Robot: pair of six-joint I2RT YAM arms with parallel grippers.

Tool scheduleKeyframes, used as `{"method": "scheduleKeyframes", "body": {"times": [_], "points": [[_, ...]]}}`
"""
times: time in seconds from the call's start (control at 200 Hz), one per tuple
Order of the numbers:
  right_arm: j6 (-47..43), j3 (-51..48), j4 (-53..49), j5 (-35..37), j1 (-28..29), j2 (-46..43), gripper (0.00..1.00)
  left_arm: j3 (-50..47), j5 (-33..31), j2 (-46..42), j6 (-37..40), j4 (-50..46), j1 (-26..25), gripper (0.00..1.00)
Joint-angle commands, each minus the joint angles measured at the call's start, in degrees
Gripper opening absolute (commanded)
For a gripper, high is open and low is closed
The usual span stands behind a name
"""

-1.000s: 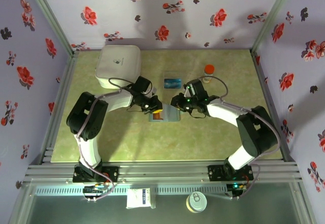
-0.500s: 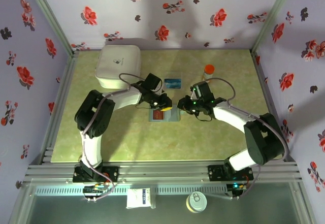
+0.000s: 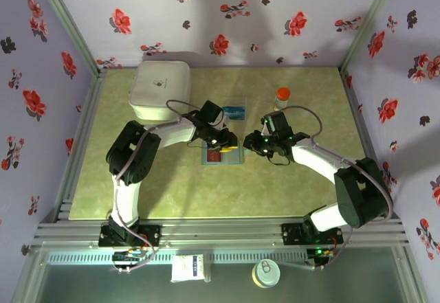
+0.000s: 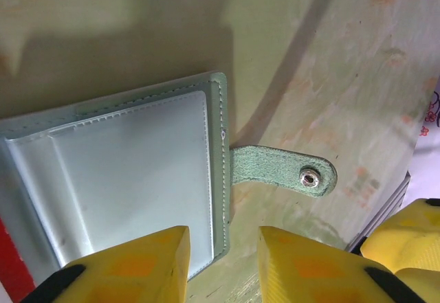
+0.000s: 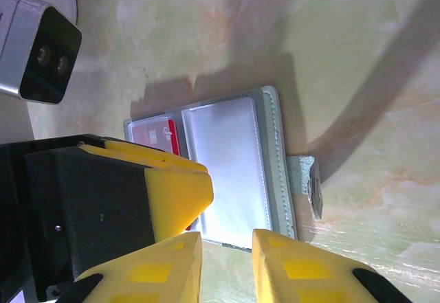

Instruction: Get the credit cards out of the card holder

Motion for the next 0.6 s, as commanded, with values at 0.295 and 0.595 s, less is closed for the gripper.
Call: {"method": "scheduleKeyframes", "body": {"times": [0.295,0.595], "points": [[0.01,5.83,0.97,-2.19,2.76,7.16,0.25,-8.92,-1.31,-8.77,1.97,0.58,5.73,0.30],[0.36,12.08,0.65,-2.70,6.78,14.27,0.25,-18.18,-1.77,-13.53,2.53,2.91,10.98,0.28]]}}
